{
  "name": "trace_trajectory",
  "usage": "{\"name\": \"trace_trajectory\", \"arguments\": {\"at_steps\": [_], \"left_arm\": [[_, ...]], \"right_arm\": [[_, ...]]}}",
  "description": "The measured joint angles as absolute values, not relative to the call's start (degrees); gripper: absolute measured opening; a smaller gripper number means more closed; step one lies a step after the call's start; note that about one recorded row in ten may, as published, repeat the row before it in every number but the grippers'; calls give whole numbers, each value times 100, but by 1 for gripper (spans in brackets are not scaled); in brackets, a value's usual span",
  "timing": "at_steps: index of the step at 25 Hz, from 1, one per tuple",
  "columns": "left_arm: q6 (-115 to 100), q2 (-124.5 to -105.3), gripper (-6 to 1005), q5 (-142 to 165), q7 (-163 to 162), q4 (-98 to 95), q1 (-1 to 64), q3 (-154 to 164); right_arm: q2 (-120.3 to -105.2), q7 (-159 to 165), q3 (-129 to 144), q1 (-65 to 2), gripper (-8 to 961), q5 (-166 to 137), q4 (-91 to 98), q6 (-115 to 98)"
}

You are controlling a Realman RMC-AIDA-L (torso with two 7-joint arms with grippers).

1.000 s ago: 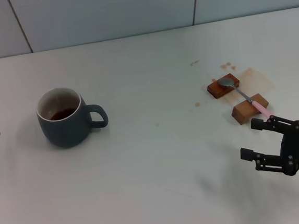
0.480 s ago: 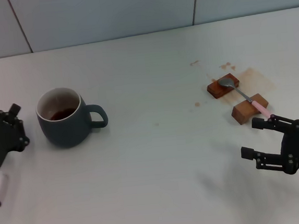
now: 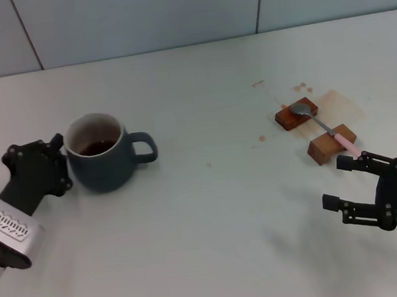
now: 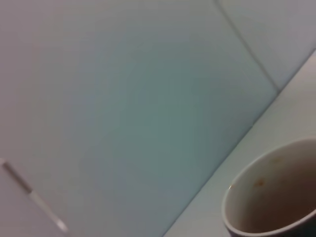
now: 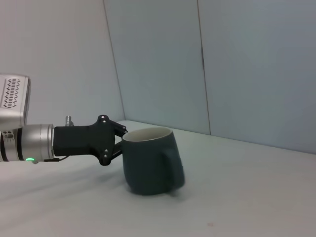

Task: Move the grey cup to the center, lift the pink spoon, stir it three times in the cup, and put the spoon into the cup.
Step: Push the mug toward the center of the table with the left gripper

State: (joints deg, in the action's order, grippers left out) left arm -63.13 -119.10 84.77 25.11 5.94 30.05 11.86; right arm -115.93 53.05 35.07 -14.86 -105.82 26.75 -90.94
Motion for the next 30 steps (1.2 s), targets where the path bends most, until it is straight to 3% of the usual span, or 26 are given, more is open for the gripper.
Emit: {"name": "trace_trajectory", "arguments": {"at_steps": [18,30], "left_arm": [[-6213,-11917,-2,8622,2527,1863,3712,1283],[-6164,-11918,-2,8624,2243,2254,3751,1035]], "right_arm": [[-11574,5299,3507,-1485,816,-10582,2707,-9097],[-11577,5299,3506,-1496,816,-10582,2673,-9095]]}}
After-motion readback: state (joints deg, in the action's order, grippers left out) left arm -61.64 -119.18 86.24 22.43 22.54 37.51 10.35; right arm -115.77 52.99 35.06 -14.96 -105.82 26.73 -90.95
